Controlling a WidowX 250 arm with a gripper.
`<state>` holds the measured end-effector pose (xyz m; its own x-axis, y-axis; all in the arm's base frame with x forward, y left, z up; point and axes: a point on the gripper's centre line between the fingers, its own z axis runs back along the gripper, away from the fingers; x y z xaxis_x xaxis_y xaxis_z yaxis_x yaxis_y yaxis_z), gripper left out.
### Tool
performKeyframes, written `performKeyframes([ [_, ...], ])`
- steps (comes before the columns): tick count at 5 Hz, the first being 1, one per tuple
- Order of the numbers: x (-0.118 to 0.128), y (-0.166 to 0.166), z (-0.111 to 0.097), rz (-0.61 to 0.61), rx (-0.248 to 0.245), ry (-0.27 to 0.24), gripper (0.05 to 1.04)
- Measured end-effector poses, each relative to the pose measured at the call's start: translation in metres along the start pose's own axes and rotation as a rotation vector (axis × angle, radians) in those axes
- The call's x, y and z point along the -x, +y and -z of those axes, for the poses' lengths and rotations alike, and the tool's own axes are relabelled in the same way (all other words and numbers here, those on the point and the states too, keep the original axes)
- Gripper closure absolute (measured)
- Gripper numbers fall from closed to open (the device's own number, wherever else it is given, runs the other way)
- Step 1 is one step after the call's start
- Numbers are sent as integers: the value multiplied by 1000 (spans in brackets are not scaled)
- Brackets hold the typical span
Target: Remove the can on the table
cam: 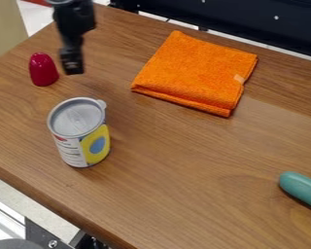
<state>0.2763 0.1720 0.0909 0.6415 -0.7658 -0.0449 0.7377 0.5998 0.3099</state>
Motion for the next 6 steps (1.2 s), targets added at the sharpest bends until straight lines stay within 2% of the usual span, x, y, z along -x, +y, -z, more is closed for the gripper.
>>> performKeyframes([
  [1, 21, -11, 4, 154, 15, -29, 85],
  [2, 40, -24, 3, 222, 72, -49, 85],
  [3, 50, -41, -5, 266, 110, -53, 85],
  [4, 52, -59, -6, 308, 139, -31, 85],
  [6, 27, -105, -8, 285, 175, -37, 85],
])
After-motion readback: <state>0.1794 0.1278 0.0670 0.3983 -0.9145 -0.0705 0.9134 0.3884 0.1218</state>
